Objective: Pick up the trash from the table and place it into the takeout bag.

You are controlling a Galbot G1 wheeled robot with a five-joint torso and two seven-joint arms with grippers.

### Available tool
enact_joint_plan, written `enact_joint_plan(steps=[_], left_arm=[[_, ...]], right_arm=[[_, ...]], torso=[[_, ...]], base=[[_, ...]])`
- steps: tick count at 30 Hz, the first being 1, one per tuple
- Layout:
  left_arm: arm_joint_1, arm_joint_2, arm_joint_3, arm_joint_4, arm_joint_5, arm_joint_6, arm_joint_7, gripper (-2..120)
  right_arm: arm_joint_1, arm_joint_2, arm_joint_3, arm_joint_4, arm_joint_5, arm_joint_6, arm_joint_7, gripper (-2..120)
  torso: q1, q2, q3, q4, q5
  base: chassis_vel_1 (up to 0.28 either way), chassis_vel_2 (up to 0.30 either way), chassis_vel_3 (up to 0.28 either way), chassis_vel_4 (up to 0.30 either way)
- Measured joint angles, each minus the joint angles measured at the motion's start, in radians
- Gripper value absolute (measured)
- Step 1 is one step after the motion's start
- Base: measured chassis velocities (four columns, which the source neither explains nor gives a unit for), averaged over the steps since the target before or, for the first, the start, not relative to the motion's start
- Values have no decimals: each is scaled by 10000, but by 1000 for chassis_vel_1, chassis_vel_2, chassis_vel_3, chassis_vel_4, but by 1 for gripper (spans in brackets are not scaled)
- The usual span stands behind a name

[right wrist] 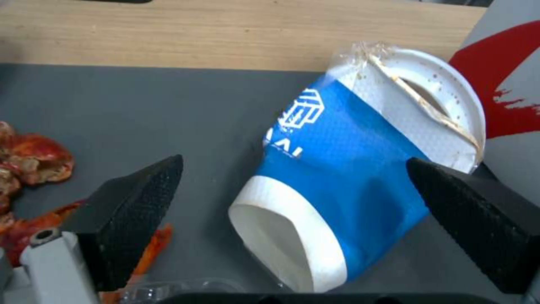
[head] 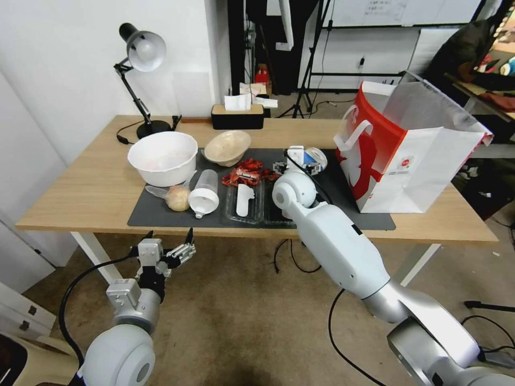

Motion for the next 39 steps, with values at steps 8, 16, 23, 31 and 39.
enact_joint_plan(steps=[8, 16, 23, 31, 39], left_arm=[[7, -11, 5, -22, 6, 0, -3, 100], [42, -10, -4, -56, 25, -5, -4, 100], [1, 9, 0, -53, 23, -6, -7, 100], [-48, 20, 66, 34, 21, -8, -8, 100], [-100, 24, 117, 65, 17, -8, -8, 100]], right_arm=[[4, 42, 34, -163, -4, -40, -35, 100], [-5, 97, 84, -259, -5, -51, -55, 100], [-26, 143, 128, -325, -6, -67, -63, 100], [-61, 160, 221, -381, -6, -89, -43, 99], [-54, 98, 255, -447, -29, -333, 183, 100]], torso=[[0, 0, 0, 1, 0], [-1, 0, 0, 1, -1], [0, 0, 0, 1, 0], [0, -3, 0, 0, 0], [0, -3, 0, 0, 0]], base=[[0, 0, 0, 0], [0, 0, 0, 0], [0, 0, 0, 0], [0, 0, 0, 0], [0, 0, 0, 0]])
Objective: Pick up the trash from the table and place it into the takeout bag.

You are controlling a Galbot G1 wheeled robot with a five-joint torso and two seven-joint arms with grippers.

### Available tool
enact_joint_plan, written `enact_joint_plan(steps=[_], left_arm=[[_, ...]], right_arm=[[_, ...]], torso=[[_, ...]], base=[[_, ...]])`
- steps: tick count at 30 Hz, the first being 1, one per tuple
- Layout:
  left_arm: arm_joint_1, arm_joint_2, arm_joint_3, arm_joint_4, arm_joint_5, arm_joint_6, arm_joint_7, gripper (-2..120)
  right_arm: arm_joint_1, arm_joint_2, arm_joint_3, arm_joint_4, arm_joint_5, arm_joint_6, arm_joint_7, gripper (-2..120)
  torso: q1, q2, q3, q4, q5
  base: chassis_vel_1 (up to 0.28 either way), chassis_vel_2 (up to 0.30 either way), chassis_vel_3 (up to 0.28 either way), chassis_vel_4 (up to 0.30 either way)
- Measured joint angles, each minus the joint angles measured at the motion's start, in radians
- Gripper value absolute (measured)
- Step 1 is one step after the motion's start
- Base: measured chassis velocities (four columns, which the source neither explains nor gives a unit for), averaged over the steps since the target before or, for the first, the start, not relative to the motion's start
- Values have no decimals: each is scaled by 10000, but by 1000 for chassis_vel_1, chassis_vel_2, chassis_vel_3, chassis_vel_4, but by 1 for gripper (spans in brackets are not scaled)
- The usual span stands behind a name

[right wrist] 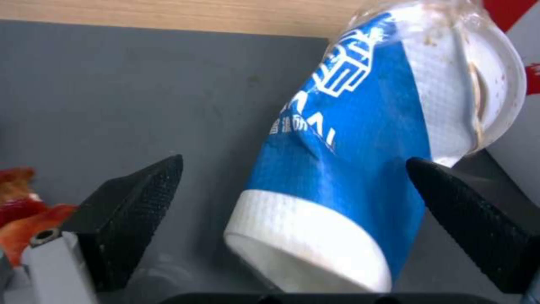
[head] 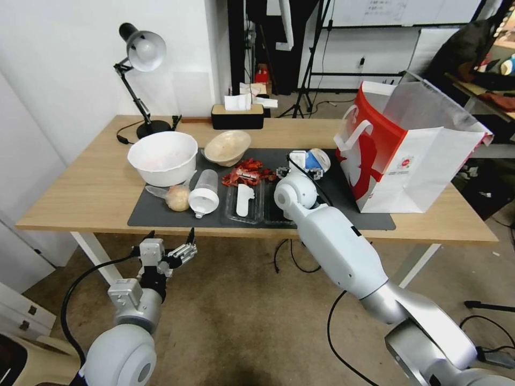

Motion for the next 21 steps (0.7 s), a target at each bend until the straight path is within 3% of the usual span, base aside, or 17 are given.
enact_joint_plan(steps=[12, 15, 21], left_arm=[[-26, 5, 63, 51, 1, 3, 0, 100], [-34, 8, 80, 59, 6, 2, 0, 100], [-51, 18, 83, 59, 11, 2, 0, 100]], right_arm=[[-55, -5, 62, -27, 16, 19, 60, 95], [-125, -11, 87, 4, 33, 63, 67, 78], [-148, -25, 111, 32, 58, 110, 67, 60]], torso=[[0, 1, 0, 1, 0], [0, 1, 0, 1, 0], [0, 1, -1, 1, -1]], base=[[0, 0, 0, 0], [0, 0, 0, 0], [0, 0, 0, 0]])
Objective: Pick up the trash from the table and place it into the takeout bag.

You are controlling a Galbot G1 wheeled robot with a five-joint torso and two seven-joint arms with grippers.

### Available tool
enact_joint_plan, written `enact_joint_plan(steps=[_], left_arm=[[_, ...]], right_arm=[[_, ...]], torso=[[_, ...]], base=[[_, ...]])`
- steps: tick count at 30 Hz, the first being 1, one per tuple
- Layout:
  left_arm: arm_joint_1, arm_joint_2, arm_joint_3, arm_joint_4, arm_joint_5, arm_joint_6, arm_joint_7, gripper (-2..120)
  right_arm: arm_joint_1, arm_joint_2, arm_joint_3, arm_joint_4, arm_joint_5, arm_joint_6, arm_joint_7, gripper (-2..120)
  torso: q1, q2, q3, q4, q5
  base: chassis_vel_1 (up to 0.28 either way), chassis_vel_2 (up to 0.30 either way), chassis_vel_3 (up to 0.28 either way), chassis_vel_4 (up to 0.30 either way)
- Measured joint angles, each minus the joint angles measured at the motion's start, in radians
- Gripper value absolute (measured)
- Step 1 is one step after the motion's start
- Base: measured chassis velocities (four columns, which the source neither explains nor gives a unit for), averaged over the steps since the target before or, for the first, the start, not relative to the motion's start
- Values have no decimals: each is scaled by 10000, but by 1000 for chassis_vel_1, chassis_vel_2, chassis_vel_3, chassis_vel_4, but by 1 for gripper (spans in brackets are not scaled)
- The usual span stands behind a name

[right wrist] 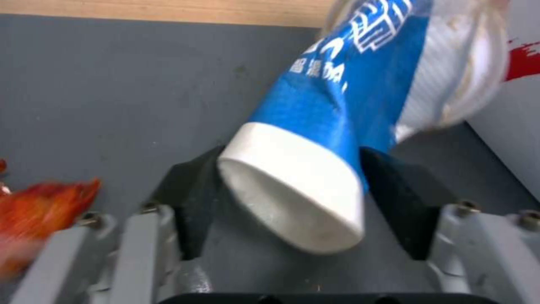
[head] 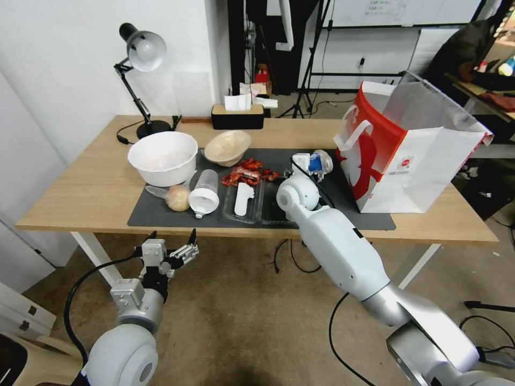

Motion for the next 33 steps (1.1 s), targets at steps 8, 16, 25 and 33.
enact_joint_plan(steps=[8, 16, 25, 33], left_arm=[[23, -1, -2, -29, 28, -4, -2, 100], [36, -4, -16, -45, 41, -17, -6, 100], [25, -4, -19, -64, 56, -33, -17, 100], [61, -3, -70, -126, 75, -51, -33, 100]], right_arm=[[-12, 0, 20, 49, 131, 131, 33, 38], [-124, 6, 65, 163, -55, 383, -120, 36], [-430, -404, 98, 828, -1220, 969, -584, 36], [-544, -982, 80, 1851, -1778, 1243, -1102, 36]], torso=[[0, 1, 0, -3, -1], [0, 2, 3, 1, 1], [1, 1, 3, 1, 2], [0, 1, 1, 0, 0]], base=[[0, 0, 0, 0], [0, 0, 0, 0], [0, 0, 0, 0], [0, 0, 0, 0]])
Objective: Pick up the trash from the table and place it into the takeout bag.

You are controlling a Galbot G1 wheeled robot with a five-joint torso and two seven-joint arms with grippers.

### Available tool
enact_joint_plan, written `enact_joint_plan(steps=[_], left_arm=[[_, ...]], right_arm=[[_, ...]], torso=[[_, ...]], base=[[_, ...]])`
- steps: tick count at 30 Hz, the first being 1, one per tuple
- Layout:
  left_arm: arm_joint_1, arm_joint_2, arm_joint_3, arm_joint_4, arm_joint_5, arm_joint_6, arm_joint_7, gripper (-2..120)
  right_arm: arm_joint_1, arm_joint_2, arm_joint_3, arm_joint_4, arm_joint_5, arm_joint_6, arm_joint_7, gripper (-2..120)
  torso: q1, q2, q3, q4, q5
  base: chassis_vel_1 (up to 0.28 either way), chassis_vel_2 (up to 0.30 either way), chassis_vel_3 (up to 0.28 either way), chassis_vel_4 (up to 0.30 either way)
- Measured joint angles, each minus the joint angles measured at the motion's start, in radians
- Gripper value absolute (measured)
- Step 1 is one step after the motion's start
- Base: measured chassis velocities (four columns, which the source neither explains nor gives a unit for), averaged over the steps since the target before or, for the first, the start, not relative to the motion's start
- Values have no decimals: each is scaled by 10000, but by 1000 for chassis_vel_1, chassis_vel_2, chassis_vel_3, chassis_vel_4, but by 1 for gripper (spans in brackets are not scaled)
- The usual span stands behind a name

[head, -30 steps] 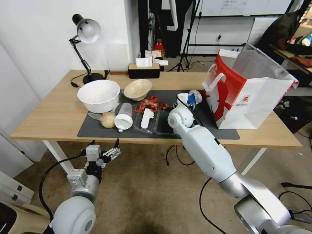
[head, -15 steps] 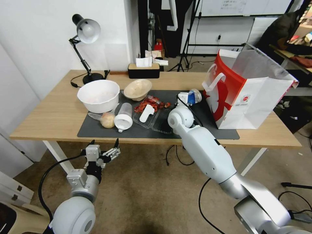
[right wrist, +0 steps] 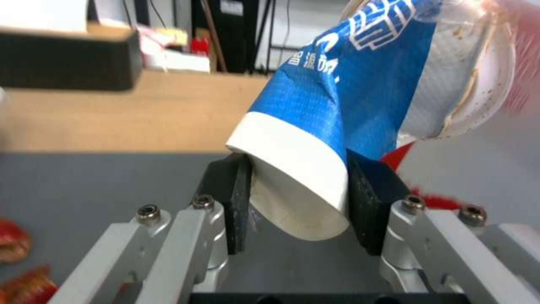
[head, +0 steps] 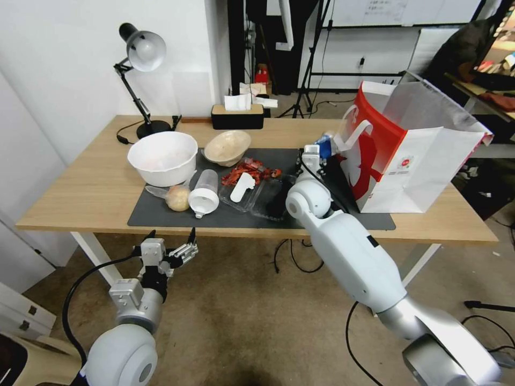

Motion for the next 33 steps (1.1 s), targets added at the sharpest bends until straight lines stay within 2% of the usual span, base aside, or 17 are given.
enact_joint_plan(steps=[6, 9, 13, 16, 18, 20, 21, 24, 29, 32, 33], left_arm=[[26, 10, -71, -55, 1, 0, -25, 100], [70, 10, -131, -65, 2, -4, -40, 100], [105, -19, -139, -65, 42, -102, -43, 100], [148, -67, -145, -62, 125, -183, -42, 100], [152, -67, -148, -63, 133, -183, -42, 100], [153, -59, -163, -57, 150, -184, -109, 100], [153, -59, -163, -57, 150, -184, -109, 100], [172, -68, -188, -58, 156, -184, -142, 100], [212, -93, -191, -57, 166, -186, -146, 100], [240, -98, -224, -83, 168, -195, -147, 100], [240, -98, -224, -83, 168, -195, -147, 100]], right_arm=[[-4, -279, 4, 678, 187, 159, -570, 36], [-26, -422, 96, 1240, 1113, 192, -1046, 36], [-68, -528, 153, 1538, 1592, 482, -1809, 35], [-127, -655, 298, 1761, 1679, 1119, -2880, 34], [-130, -680, 327, 1793, 1678, 1256, -3095, 34], [-121, -781, 448, 1946, 1577, 1856, -3879, 32], [-121, -781, 448, 1946, 1577, 1856, -3879, 32], [16, -931, 726, 2177, 1015, 2755, -4542, 32], [171, -1114, 1196, 2418, 581, 3312, -4606, 30], [297, -1441, 1792, 2749, -286, 3195, -3611, 30], [297, -1441, 1792, 2749, -286, 3195, -3611, 30]], torso=[[1, 0, 1, 0, 0], [0, -2, 0, 1, 0], [0, -2, 0, 1, 1], [0, -2, 0, 1, 0], [1, -2, 0, 0, 1], [0, -2, 0, 1, 0], [0, -2, 0, 1, 0], [0, -2, 0, 1, 0], [1, -2, 0, 2, 1], [0, -2, 0, 1, 2], [0, -2, 0, 1, 2]], base=[[0, 0, 0, 0], [0, 0, 0, 0], [0, 0, 0, 0], [0, 0, 0, 0], [0, 0, 0, 0], [0, 0, 0, 0], [0, 0, 0, 0], [0, 0, 0, 0], [0, 0, 0, 0], [0, 0, 0, 0], [0, 0, 0, 0]])
